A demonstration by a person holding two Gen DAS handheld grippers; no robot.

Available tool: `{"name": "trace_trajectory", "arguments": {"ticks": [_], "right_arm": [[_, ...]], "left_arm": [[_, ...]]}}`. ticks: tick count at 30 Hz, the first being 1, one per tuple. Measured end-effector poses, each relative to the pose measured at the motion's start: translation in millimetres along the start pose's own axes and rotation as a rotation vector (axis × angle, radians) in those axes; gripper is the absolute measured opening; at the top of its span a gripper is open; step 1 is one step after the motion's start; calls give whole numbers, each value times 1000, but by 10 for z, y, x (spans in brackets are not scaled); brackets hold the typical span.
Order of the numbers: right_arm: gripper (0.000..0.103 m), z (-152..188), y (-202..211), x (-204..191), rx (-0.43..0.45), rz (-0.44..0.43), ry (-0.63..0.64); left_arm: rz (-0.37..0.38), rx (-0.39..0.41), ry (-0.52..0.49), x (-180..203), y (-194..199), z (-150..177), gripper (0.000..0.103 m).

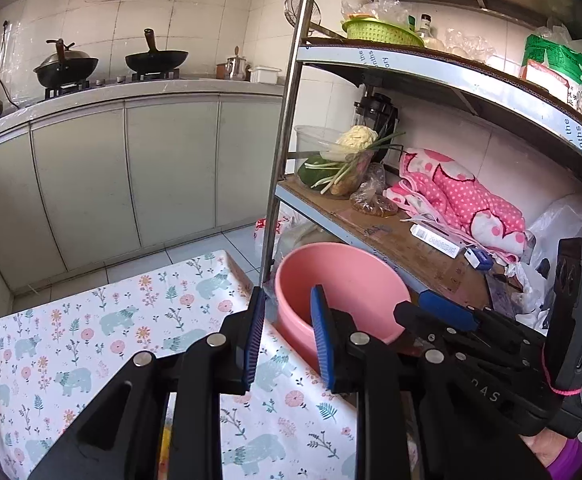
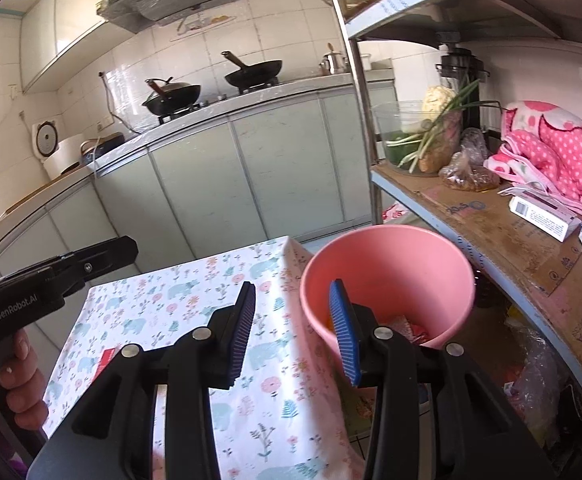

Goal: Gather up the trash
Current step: 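Move both grippers back to the red items on the table, then grasp the red plastic wrapper with the right gripper and lift it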

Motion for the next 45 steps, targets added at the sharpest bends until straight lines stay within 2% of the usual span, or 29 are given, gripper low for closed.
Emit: {"name": "trace_trajectory", "arguments": {"ticks": [12,18,21,27,29,30,32,38,45], "right_arm": [[41,276,-28,-706,-86,-184,79],[42,478,-32,-936,-141,-241,112],[42,572,-65,-1036,-186,-290,114],[42,857,-40,-1485,-371,-550,160],[42,956,-20,-1634,-415,-603,197],[48,1012,-21,-1704,-435,-621,214],[52,1140,-48,-1849,-480,-648,261],[52,1529,-150,-2191,-592,-681,438],[52,1779,-349,-2247,-682,-712,488]], "left_arm": [[-199,57,69,-1023,950,259,23],[-255,46,140,-1377,1226,538,24],[-249,3,190,-1493,1252,756,24],[-264,-63,212,-1604,1253,1150,24],[-262,-70,235,-1642,1267,1230,24],[-261,-72,246,-1662,1273,1265,24],[-255,-81,274,-1719,1272,1323,24],[-227,-162,350,-1838,1116,1525,24],[-210,-311,388,-1799,734,1769,25]]}}
Point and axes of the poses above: each gripper's, at about its wrist camera, not at the fingertips, and y roughly against the way its jaws point, x to its right, z to its underside, the point moved 7 cm from there along -y, roughly the way its jaws point, and after that the axes turned 2 degrees about y, right-handed, at the moved point
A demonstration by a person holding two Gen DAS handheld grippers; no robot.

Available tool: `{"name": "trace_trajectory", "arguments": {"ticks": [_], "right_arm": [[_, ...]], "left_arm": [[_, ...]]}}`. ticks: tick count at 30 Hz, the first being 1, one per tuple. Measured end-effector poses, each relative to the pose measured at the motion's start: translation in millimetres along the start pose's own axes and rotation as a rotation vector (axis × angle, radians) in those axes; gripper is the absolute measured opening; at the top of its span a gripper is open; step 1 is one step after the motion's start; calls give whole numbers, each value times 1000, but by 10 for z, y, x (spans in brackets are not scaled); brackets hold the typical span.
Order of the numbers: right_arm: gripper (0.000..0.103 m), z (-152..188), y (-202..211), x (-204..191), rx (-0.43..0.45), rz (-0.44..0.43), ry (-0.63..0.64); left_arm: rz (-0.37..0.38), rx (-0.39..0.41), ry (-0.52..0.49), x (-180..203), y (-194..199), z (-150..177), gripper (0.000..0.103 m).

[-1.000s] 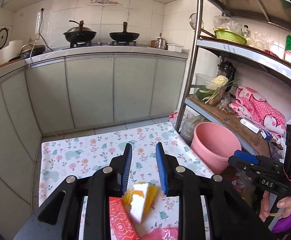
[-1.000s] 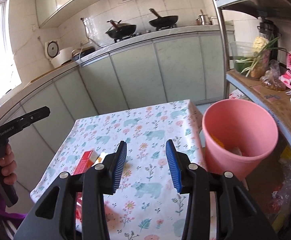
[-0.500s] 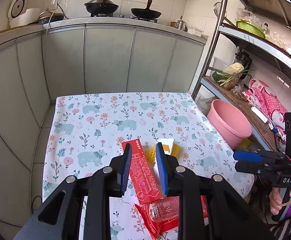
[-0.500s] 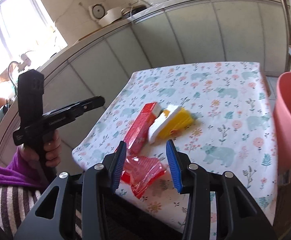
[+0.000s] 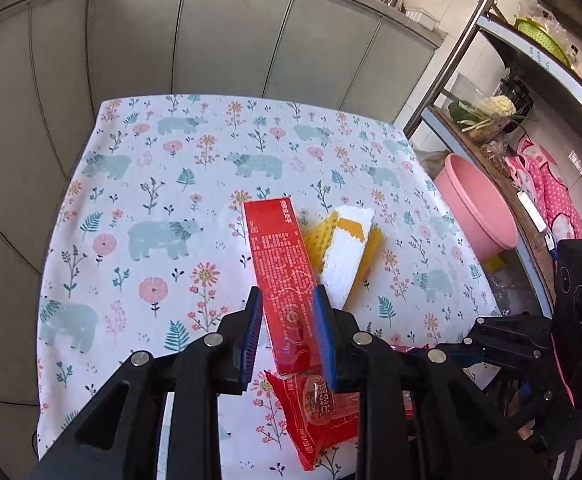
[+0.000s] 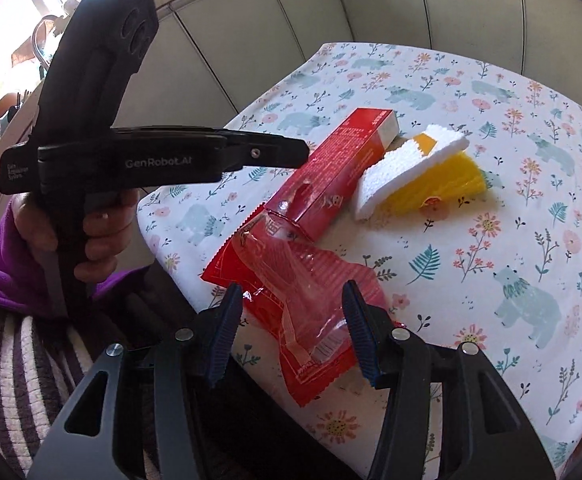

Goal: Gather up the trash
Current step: 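Grasp the red plastic wrapper with the right gripper and lift it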

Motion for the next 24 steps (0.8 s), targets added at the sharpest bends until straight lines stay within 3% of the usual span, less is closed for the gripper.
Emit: {"name": "trace_trajectory", "arguments": {"ticks": [3,4,5,6,7,13,19,24], "right_arm": [[50,19,-39,2,-3,-25,7],[44,25,-45,8,-2,-36,10],[31,34,-50,15,-3,-42,11],[26,42,-49,28,-1,-45,10],[26,49,-44,38,4,-49,8],[26,79,0,126,27,-61,-11],[18,139,60,116,28,-60,7],[14,190,136,89,32,-56,14]], "left_arm": [[-28,-58,0,25,-166,56,25],[-36,-71,7,23,-211,73,26],[-48,-79,10,23,-241,84,30],[-62,-74,6,20,-238,79,34],[-70,-76,6,26,-244,76,46],[-64,-102,-3,87,-294,88,67],[-97,-147,-23,124,-403,154,67],[-122,-161,-10,78,-421,186,60]]}}
Point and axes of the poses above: each gripper's, at about its wrist camera, not at the fingertips, and y roughly against the way its jaws point, x to its right, z to its underside, the point moved 7 cm from there along -y, roughly the way its jaws point, and after that the axes turned 2 degrees about y, right-handed, at the moved point
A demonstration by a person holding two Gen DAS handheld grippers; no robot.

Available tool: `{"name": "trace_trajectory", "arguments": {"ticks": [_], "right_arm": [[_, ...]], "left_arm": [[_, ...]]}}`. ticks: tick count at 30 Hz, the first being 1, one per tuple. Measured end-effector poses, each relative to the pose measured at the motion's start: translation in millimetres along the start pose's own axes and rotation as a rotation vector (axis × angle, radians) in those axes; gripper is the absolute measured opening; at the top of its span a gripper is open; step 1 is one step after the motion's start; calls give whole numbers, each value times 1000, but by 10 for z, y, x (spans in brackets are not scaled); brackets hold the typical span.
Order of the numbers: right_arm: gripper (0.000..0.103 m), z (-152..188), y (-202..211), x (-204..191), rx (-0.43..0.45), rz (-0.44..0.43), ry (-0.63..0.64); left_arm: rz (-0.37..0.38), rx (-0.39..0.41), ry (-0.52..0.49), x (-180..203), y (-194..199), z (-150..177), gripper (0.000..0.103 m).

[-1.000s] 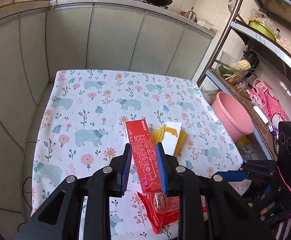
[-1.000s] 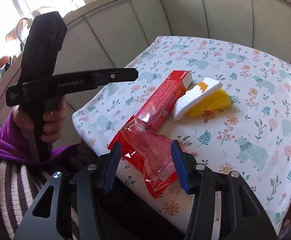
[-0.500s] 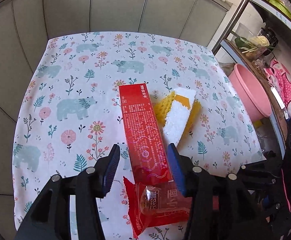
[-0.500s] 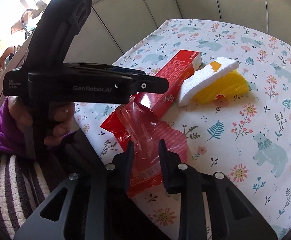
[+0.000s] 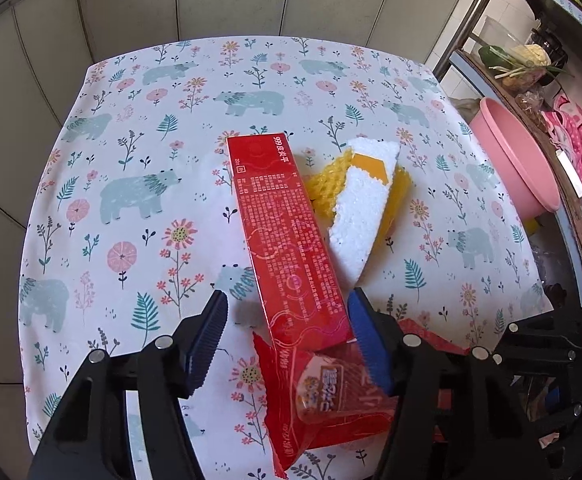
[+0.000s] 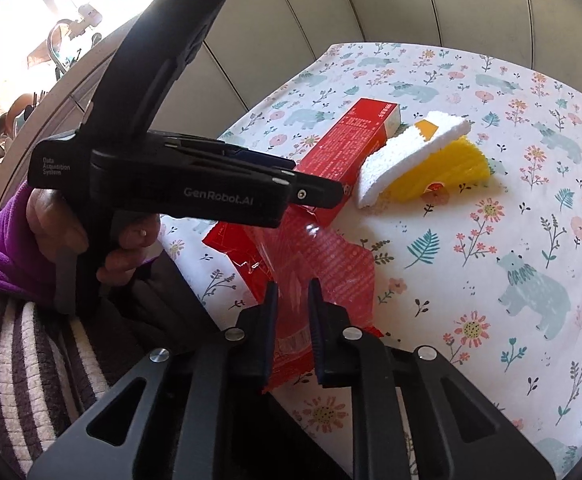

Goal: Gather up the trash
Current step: 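Grasp the red plastic wrapper with the right gripper and lift it, then carry the red wrapper toward the pink bucket with the right gripper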

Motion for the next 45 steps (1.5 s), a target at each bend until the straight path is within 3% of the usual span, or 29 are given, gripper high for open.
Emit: {"name": "trace_trajectory", "arguments": {"ticks": [5,11,28,37,45], "right_arm": [[12,49,80,-56,-4,13,13],[10,81,223,-101,17,29,24],[10,-92,726,37,177,104,-24],[10,-123,930,192,222,198,-53],[10,-150,1338,548,351,327,-156]], "left_arm": [[38,7,29,-29,29,-2,42],[45,60,24,-93,155,-20,41],[95,313,-62,19,762,-285,40],[150,429,-56,201,996,-649,39],[208,476,-115,541,1092,-836,39]]}}
Point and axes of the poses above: each gripper's, at about its wrist camera, not at the fingertips, and y roughly against the way its jaws point, x to its right, z to its underside, the point moved 7 cm from there along -y, roughly the way its jaws point, and after that the axes turned 2 degrees about y, right-handed, at the moved point
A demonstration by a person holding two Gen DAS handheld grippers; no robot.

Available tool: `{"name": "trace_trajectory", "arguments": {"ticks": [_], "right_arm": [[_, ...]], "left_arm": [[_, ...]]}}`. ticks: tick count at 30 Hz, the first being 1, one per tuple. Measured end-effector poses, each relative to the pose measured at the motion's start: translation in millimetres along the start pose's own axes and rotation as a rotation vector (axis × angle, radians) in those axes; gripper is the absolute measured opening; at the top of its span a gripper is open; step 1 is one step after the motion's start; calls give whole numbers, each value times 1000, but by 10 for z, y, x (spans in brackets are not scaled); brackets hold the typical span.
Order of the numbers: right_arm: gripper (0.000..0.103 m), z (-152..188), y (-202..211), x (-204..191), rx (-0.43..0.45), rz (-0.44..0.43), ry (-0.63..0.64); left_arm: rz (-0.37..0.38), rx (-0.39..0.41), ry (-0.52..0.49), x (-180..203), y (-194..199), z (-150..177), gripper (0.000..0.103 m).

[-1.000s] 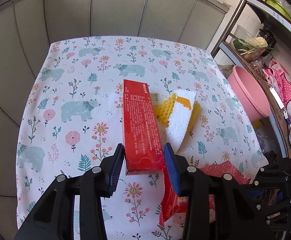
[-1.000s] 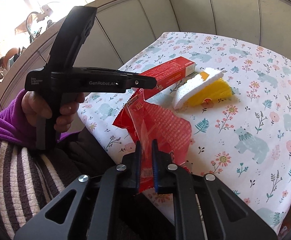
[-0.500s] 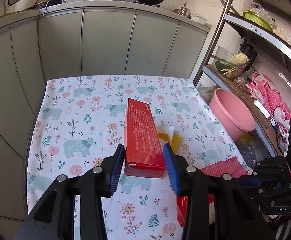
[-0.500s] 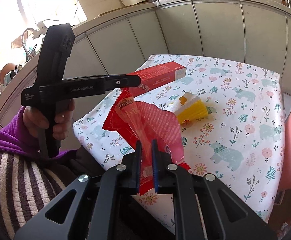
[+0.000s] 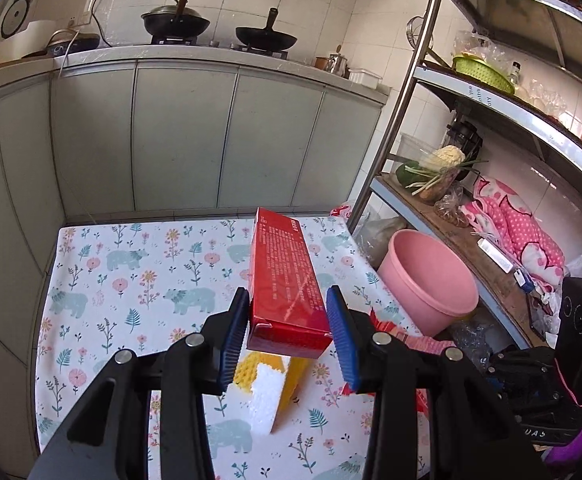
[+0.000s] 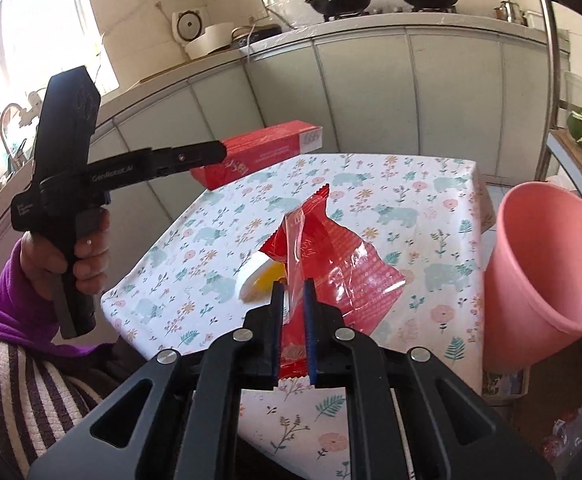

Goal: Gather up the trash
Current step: 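Carry the red wrapper toward the pink bucket with the right gripper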

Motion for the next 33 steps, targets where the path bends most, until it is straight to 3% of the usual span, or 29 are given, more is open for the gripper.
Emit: {"name": "trace_trajectory", "arguments": {"ticks": [5,6,10,15,21,24,26,29,33], "right_arm": [[10,-147,257,359,112,131,-68],[10,-170,314,426,135,160,-77],[10,-233,499,715,212,225,-147],[10,-182,445,844,218,220,-190],[10,-136,331,852,202,185,-202],[10,-117,302,841,193,181,-200],[10,-98,301,820,191,180,-204],[10,-84,298,792,190,176,-213],[10,-97,285,770,181,185,-209]], "left_arm": [[60,14,-26,260,-106,-101,38],[68,20,-35,309,-127,-122,23],[99,22,-46,508,-262,-208,1],[115,-19,-59,612,-481,-160,1],[85,-114,-120,456,-560,-82,6],[113,-168,-162,345,-504,-3,20],[140,-203,-197,322,-431,97,22],[244,-287,-226,421,-334,339,23],[293,-361,-319,558,-295,719,24]]}}
Point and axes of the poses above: each gripper's, at about its wrist camera, not at the fingertips, and y roughly against the way its jaws point, x to its right, z to its underside, the point moved 7 cm from there along -y, roughly the way its jaws point, and after that the axes turned 2 degrees about y, right-handed, at the moved point
